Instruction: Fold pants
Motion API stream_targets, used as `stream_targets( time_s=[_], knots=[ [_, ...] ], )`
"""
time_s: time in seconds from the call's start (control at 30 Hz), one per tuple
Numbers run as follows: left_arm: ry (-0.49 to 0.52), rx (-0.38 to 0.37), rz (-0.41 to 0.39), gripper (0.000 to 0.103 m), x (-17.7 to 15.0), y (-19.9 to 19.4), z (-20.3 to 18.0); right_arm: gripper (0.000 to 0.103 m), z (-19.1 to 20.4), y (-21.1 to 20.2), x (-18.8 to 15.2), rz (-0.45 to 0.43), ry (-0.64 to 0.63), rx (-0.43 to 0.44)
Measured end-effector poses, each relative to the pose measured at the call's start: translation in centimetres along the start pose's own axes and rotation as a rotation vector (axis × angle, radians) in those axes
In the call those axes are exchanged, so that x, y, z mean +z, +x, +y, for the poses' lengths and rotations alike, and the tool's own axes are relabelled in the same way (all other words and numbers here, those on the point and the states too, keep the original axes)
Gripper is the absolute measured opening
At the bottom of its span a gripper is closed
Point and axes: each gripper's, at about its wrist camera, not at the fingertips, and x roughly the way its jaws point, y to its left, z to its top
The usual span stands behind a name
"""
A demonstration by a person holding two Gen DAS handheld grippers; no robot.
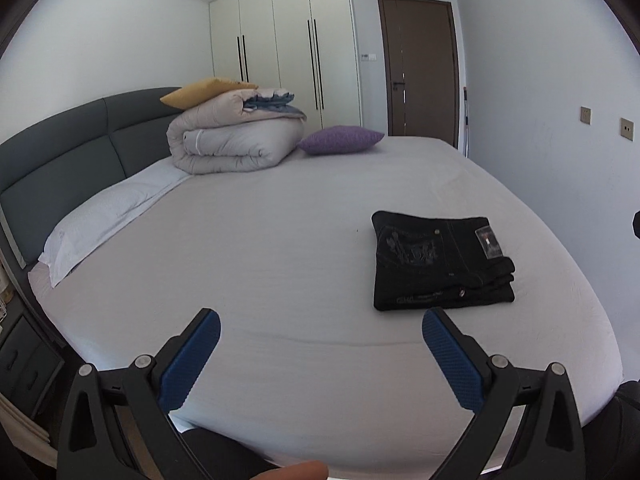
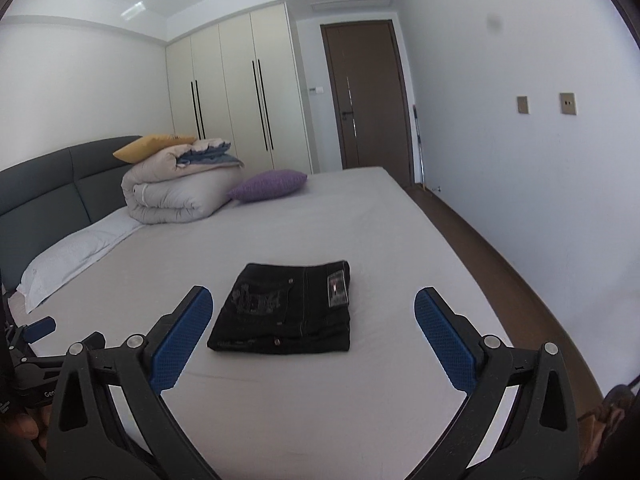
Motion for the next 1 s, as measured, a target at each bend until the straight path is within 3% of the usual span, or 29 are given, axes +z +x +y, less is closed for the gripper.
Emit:
stream_targets(
  time_s=[0.17, 0.43, 1.0],
  knots=[
    [-0.018, -0.011, 0.072, 0.103, -1.2, 1.3, 0.3, 0.103, 0.7, 2.4, -2.9, 0.111, 0.012, -0.009],
    [-0.014, -0.041, 0.145, 0.103, -2.9, 2.9, -0.5, 0.103, 1.8, 4.9, -5.5, 0.197, -0.018, 0.002],
    [-0.024, -0.047, 0.168, 0.103, -3.6, 3.4, -0.1, 0.103, 2.5, 9.2, -8.1, 0.323, -0.022, 0.028]
  ],
)
